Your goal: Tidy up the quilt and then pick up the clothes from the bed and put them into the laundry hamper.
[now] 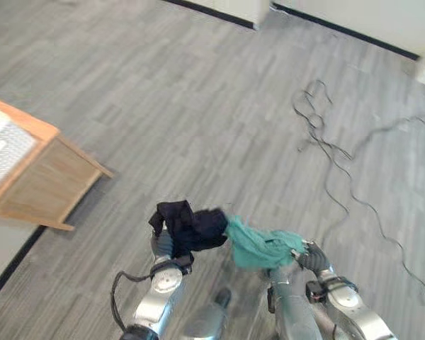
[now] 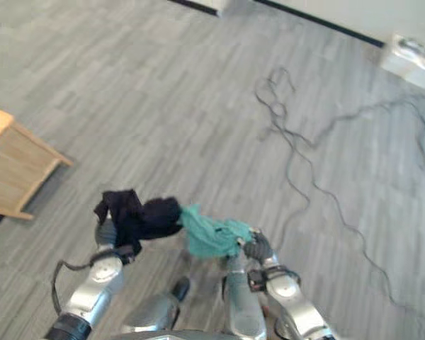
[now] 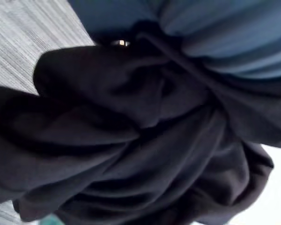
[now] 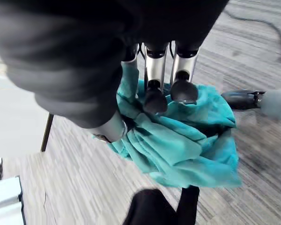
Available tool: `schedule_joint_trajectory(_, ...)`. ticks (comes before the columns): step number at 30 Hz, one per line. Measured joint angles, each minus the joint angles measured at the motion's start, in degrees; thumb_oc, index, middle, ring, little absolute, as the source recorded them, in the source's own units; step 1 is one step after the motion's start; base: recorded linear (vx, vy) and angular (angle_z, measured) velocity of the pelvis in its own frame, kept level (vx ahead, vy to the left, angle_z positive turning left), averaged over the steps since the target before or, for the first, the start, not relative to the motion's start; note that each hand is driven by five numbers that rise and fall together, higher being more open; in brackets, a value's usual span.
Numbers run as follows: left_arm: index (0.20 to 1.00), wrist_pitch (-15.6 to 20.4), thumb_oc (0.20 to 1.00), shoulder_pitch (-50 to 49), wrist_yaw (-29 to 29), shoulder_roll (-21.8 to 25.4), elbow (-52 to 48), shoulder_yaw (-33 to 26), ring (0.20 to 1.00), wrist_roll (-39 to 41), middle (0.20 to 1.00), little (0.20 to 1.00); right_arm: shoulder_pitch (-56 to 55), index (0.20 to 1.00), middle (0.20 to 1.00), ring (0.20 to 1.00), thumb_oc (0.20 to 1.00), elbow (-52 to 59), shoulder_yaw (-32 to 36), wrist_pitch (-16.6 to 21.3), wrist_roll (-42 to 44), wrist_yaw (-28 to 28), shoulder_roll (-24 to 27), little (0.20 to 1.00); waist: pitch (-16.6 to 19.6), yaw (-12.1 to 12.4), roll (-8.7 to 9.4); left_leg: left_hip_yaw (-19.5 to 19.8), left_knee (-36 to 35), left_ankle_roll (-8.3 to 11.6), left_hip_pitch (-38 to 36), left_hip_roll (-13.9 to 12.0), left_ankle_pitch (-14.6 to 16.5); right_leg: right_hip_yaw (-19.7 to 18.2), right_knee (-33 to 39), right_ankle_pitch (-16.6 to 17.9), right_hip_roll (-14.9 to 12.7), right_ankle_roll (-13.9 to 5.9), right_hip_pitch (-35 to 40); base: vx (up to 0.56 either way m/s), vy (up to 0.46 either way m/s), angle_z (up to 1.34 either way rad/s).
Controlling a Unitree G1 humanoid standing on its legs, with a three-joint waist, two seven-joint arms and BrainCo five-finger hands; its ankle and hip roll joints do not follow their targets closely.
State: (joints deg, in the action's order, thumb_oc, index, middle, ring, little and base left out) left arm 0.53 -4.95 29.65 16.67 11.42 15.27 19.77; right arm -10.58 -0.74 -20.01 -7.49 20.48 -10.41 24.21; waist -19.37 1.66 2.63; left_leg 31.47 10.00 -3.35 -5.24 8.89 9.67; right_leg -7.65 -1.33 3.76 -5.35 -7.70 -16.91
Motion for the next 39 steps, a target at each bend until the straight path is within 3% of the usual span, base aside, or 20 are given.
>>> schedule_joint_trajectory(2, 0.2, -1.22, 0.2, -3.41, -0.88, -0.18, -1.68, -1.01, 0.2, 0.41, 0.2, 0.2, -1.48, 0.2, 0.2, 0.2, 0.2, -0.25, 1.53, -0.54, 0.35, 0.85, 1.31, 0.2, 2.61, 0.01, -1.2, 0.6, -0.52, 1.26, -3.46, -1.89, 3.05, 1.44, -9.6, 4.07, 0.96, 2.81, -1.33, 0.57, -0.24, 1.25)
schedule_joint_trajectory(7, 0.2, -2.99, 0.2, -7.96, -2.62, 0.83, -5.95, -2.91, 0.2, 0.37, 0.2, 0.2, -0.41, 0.2, 0.2, 0.2, 0.2, 0.51, 6.53, -0.64, 2.79, 0.73, 4.63, 0.2, 5.31, 1.07, -2.99, -7.88, 6.11, 4.95, -2.28, -7.97, 0.46, 9.0, -17.24, -4.88, 4.31, 9.77, 0.51, 0.5, -0.195, 0.62)
schedule_joint_trajectory(9, 0.2, -3.61, 0.2, -7.24, -3.02, 1.39, -6.14, -2.83, 0.2, 0.34, 0.2, 0.2, -0.37, 0.2, 0.2, 0.2, 0.2, -0.1, 7.11, -0.3, 4.83, 0.57, 5.64, 0.2, 6.57, 0.28, -1.61, -14.83, 16.93, 6.48, 3.53, -8.72, -3.05, 12.37, -16.97, -8.08, 4.16, 11.94, 3.57, 0.5, -0.292, 1.11)
schedule_joint_trajectory(10, 0.2, -4.4, 0.2, -4.5, -3.62, 1.54, -6.12, -2.11, 0.2, 0.25, 0.2, 0.2, -2.75, 0.2, 0.2, 0.2, 0.2, -0.3, 7.42, 0.04, 5.42, 0.27, 5.1, 0.2, 7.42, -0.01, 0.8, -22.5, 31.84, 6.07, 11.83, -10.03, -10.01, 16.05, -14.26, -9.12, 3.44, 13.32, 7.11, 0.45, -0.208, 1.4)
schedule_joint_trajectory(13, 0.2, -4.47, 0.2, -3.64, -3.57, 1.18, -5.85, -0.66, 0.2, 0.12, 0.2, 0.2, -0.69, 0.2, 0.2, 0.2, 0.2, -2.86, 6.61, 1.34, 6.19, -1.1, 3.47, 0.2, 7.26, 1.64, 2.32, -23.92, 45.85, 3.99, 25.32, -3.0, -5.2, 16.17, -12.47, -10.56, 3.67, 13.32, 8.32, 0.32, -0.005, 0.43)
schedule_joint_trajectory(14, 0.2, -4.42, 0.2, -4.79, -3.47, 1.03, -5.88, 0.42, 0.2, 0.16, 0.2, 0.2, 2.12, 0.2, 0.2, 0.2, 0.2, -4.48, 4.18, 1.51, 6.57, -1.71, 2.85, 0.2, 6.35, 3.25, 1.64, -27.29, 34.12, 3.39, 29.54, 0.9, -3.02, 14.81, -9.04, -9.48, 4.02, 11.73, 10.1, 0.39, 0.049, -0.51)
schedule_joint_trajectory(18, 0.2, -3.52, 0.2, -9.22, -2.42, 1.35, -5.69, 0.35, 0.2, 0.21, 0.2, 0.2, -0.19, 0.2, 0.2, 0.2, 0.2, -4.01, -0.77, 3.54, 6.52, -2.61, 2.65, 0.2, 4.7, 4.03, -3.55, -30.52, -1.28, 2.84, 29.72, -1.41, -6.85, 14.63, -1.88, -10.59, 10.78, 11.17, 19.42, 0.58, 0.103, -0.28)
schedule_joint_trajectory(21, 0.2, -1.94, 0.2, -7.8, -1.79, 0.91, -5.62, -0.23, 0.2, 0.19, 0.2, 0.2, -0.47, 0.2, 0.2, 0.2, 0.2, -4.92, -1.25, 4.09, 6.53, -4.3, 2.79, 0.2, 2.5, 5.74, -3.99, -29.05, -5.57, 1.9, 31.05, -2.3, -10.2, 13.24, -2.37, -12.25, 12.16, 11.77, 22.6, 0.5, 0.186, -0.27)
schedule_joint_trajectory(22, 0.2, -1.9, 0.2, -7.74, -1.81, 0.86, -5.7, -0.21, 0.2, 0.17, 0.2, 0.2, -0.56, 0.2, 0.2, 0.2, 0.2, -4.89, -1.3, 4.16, 6.52, -4.71, 2.64, 0.2, 2.39, 5.9, -3.51, -29.18, -4.99, 1.69, 30.61, -1.76, -11.06, 13.08, -2.27, -13.29, 11.82, 10.36, 23.65, 0.72, 0.404, -0.27)
schedule_joint_trajectory(23, 0.2, -2.23, 0.2, -7.27, -1.55, -0.16, -5.42, -0.15, 0.2, 0.17, 0.2, 0.2, -1.3, 0.2, 0.2, 0.2, 0.2, -6.18, -1.23, 5.01, 6.48, -5.74, 2.02, 0.2, 1.87, 6.27, -2.7, -30.91, -1.91, -1.12, 27.02, -1.05, -11.53, 14.16, -8.78, -15.74, 10.97, 6.87, 24.0, 0.34, 0.256, -0.2)
schedule_joint_trajectory(25, 0.2, -2.47, 0.2, -7.65, -0.89, -1.3, -6.17, 0.34, 0.2, 0.15, 0.2, 0.2, -3.26, 0.2, 0.2, 0.2, 0.2, -3.76, -1.22, 4.85, 6.45, -6.23, 1.96, 0.2, 2.44, 7.2, -4.01, -32.42, -0.06, -5.23, 21.41, -1.21, -11.34, 16.03, -26.44, -18.88, 9.94, 4.03, 19.42, 0.46, 0.361, -0.31)
schedule_joint_trajectory(26, 0.2, -2.85, 0.2, -8.56, -0.39, -1.4, -7.49, -0.08, 0.2, -0.2, 0.2, 0.2, -6.4, 0.2, 0.2, 0.2, 0.2, 1.27, -0.84, 5.04, 6.39, -6.11, 2.36, 0.2, 4.01, 6.83, -3.1, -32.65, 2.22, -9.23, 19.06, 0.87, -12.13, 17.96, -49.58, -20.98, 3.53, 5.35, 12.95, 0.54, 0.405, -0.14)
schedule_joint_trajectory(28, 0.2, -5.03, 0.2, -7.85, 0.12, -0.94, -8.83, 0.04, 0.2, -0.17, 0.2, 0.2, -8.71, 0.2, 0.2, 0.2, 0.2, 5.85, -0.97, 4.84, 6.32, -6.65, 2.32, 0.2, 5.82, 5.25, -1.52, -32.2, 4.03, -10.72, 16.75, 5.16, -8.92, 16.48, -62.29, -16.87, -7.14, 5.03, 8.68, 0.44, 0.227, 0.17)
schedule_joint_trajectory(29, 0.2, -5.39, 0.2, -7.11, 0.66, -0.8, -9.09, 0.07, 0.2, -0.18, 0.2, 0.2, -8.53, 0.2, 0.2, 0.2, 0.2, 5.83, -1.12, 4.76, 6.07, -6.89, 2.31, 0.2, 5.97, 4.63, -2.36, -31.93, 3.66, -9.53, 15.98, 5.05, -9.81, 16.38, -62.58, -17.0, -8.62, 5.24, 7.32, 0.42, 0.073, 0.28)
schedule_joint_trajectory(31, 0.2, -5.59, 0.2, -3.98, 2.99, -0.29, -9.14, -0.35, 0.2, -0.19, 0.2, 0.2, -6.09, 0.2, 0.2, 0.2, 0.2, 4.21, -3.29, 4.57, 4.48, -7.37, 1.86, 0.2, 6.21, 4.11, -4.43, -29.58, 0.68, -8.69, 13.51, 3.45, -10.31, 16.6, -56.01, -17.15, -9.31, 5.11, 3.78, 0.41, -0.049, 0.32)
schedule_joint_trajectory(34, 0.2, -4.76, 0.2, 0.3, 5.98, 0.45, -5.66, -0.08, 0.2, -0.17, 0.2, 0.2, -2.78, 0.2, 0.2, 0.2, 0.2, 0.82, -5.27, 4.6, 4.3, -7.09, -0.01, 0.2, 5.78, 3.79, -4.51, -25.72, -3.4, -3.96, 7.88, 0.59, -9.48, 16.73, -33.78, -17.42, -2.49, 4.52, 1.77, 0.59, -0.154, 0.26)
schedule_joint_trajectory(35, 0.2, -4.26, 0.2, 1.04, 6.77, 0.32, -3.73, 0.07, 0.2, -0.17, 0.2, 0.2, -2.7, 0.2, 0.2, 0.2, 0.2, 0.65, -5.28, 4.89, 4.31, -6.9, 0.1, 0.2, 5.5, 2.94, -3.38, -24.36, -3.98, -0.35, 6.55, 0.88, -6.89, 16.46, -24.05, -16.25, 0.18, 3.19, -0.36, 0.6, -0.106, 0.35)
schedule_joint_trajectory(36, 0.2, -3.59, 0.2, 1.51, 7.11, 0.49, -1.96, -0.03, 0.2, -0.11, 0.2, 0.2, -2.73, 0.2, 0.2, 0.2, 0.2, 0.11, -5.25, 5.01, 4.31, -6.43, 0.08, 0.2, 5.23, 1.97, -1.89, -25.27, -4.3, 0.48, 5.91, 1.12, -3.78, 14.76, -18.63, -15.02, 0.65, 2.28, -1.71, 0.72, -0.103, 0.89)
schedule_joint_trajectory(37, 0.2, -3.42, 0.2, 1.26, 7.39, 0.46, 0.21, -0.03, 0.2, 0.12, 0.2, 0.2, -3.44, 0.2, 0.2, 0.2, 0.2, -0.19, -4.94, 4.94, 4.31, -5.68, 0.15, 0.2, 4.97, -0.37, -0.48, -25.81, -4.67, -1.76, 3.97, 1.64, -1.59, 11.7, -11.18, -11.49, 1.3, 1.31, -2.67, 0.83, -0.123, 1.24)
schedule_joint_trajectory(39, 0.2, -3.42, 0.2, 0.14, 6.94, 0.43, 0.66, 0.01, 0.2, 0.29, 0.2, 0.2, -5.66, 0.2, 0.2, 0.2, 0.2, -0.32, -3.87, 4.55, 4.31, -4.7, -0.3, 0.2, 4.99, -3.52, 0.33, -20.28, -3.71, -1.65, 1.72, 2.76, -1.73, 5.79, -7.16, -5.67, 2.4, 0.96, -3.41, 0.71, -0.136, 1.21)
